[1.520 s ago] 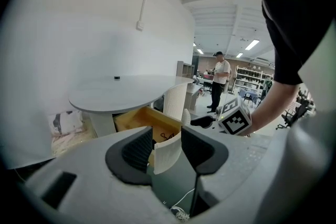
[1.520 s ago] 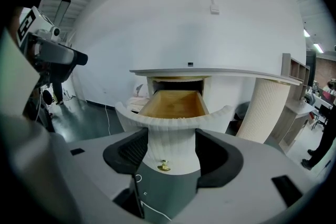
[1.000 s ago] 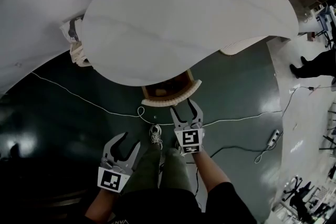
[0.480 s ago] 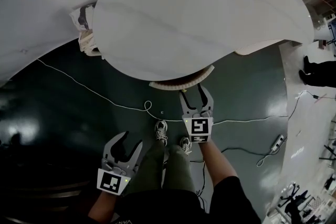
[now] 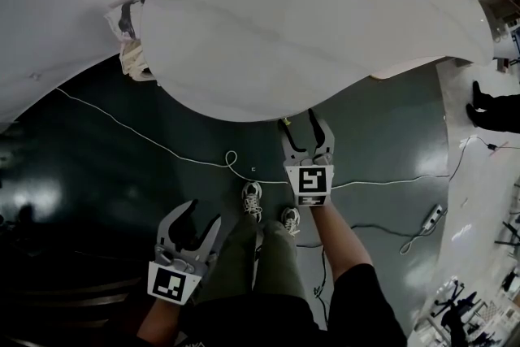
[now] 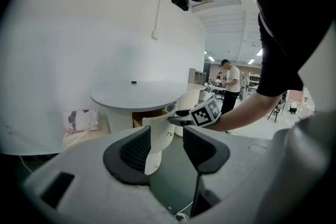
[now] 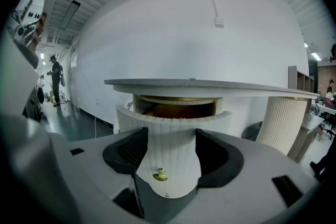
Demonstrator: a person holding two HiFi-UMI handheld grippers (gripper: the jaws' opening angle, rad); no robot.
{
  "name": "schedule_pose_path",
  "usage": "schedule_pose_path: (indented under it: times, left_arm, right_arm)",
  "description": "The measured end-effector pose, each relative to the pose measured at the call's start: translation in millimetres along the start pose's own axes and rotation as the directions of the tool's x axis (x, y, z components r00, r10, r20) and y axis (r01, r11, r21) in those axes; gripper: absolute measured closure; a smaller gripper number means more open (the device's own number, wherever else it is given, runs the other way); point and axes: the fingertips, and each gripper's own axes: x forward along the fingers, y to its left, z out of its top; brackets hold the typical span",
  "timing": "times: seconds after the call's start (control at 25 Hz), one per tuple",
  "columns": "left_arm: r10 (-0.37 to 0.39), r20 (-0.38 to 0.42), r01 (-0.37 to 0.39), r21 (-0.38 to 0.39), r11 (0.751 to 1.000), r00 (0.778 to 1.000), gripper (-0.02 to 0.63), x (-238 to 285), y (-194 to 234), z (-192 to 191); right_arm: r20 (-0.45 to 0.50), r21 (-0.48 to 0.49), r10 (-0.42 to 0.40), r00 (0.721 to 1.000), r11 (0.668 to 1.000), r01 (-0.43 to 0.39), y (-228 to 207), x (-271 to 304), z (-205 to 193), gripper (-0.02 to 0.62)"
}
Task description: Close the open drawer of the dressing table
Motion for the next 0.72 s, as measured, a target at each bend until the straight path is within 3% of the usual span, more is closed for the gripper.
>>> schedule_pose_path:
  times: [0.72]
  left_arm:
    - [0.01, 0.051, -0.01, -0.006, 1.0, 0.999, 0.419, 18.0, 20.1, 9.3]
  right_arm:
    - [0.065, 0.014, -0.04, 0.997, 0.999, 0.039, -4.6, 41.2, 18.7, 0.331]
